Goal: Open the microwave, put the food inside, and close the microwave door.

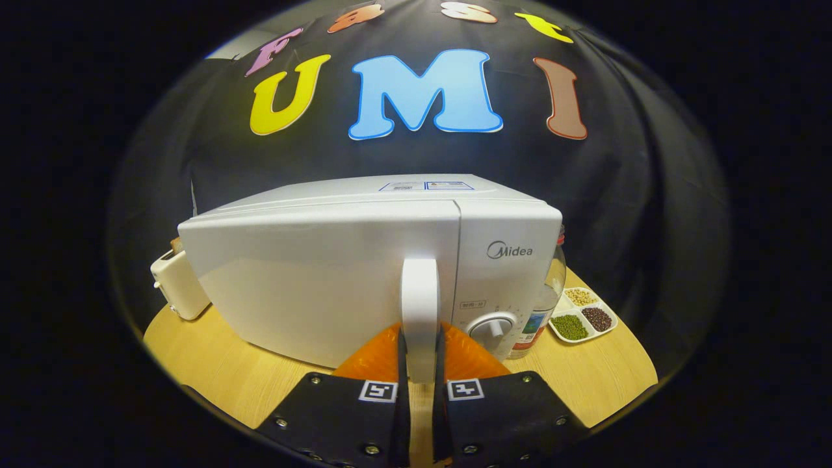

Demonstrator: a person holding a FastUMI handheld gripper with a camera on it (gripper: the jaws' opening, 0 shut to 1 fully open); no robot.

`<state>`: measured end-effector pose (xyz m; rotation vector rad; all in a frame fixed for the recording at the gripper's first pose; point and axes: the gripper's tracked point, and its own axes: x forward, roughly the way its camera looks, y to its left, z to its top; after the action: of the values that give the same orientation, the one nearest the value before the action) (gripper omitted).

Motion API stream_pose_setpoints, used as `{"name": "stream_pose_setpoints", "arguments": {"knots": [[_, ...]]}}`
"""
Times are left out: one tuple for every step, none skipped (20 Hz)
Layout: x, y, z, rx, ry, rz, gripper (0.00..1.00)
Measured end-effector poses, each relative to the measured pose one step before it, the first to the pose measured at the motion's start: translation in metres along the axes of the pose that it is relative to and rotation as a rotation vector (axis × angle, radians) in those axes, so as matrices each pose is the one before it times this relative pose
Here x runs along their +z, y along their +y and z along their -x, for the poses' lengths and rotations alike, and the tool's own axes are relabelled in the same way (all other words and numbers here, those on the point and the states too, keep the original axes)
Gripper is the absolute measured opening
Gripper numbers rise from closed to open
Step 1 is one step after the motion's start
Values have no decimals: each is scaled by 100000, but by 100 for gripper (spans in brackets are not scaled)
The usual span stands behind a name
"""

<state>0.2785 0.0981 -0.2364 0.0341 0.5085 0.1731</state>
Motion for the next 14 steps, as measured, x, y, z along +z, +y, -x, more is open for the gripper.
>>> {"name": "stream_pose_setpoints", "arguments": {"knots": [[-120,55,77,-445,363,-289,14],[77,9,92,-470,-115,242,14],[20,-28,188,-396,-4,508,14],[-13,-113,169,-533,-273,949,14],[108,113,-217,-1109,-891,-1113,14],[-409,179,793,-1220,1397,1517,3],[-326,101,904,-966,-2150,642,3],[-492,254,999,520,-522,2398,3],[-376,287,1007,396,-816,696,3],[-478,266,957,572,1309,723,3],[-288,283,774,438,1484,279,3],[-358,310,788,757,1781,-407,3],[-238,341,770,781,976,-616,3],[-331,463,788,1033,808,77,3]]}}
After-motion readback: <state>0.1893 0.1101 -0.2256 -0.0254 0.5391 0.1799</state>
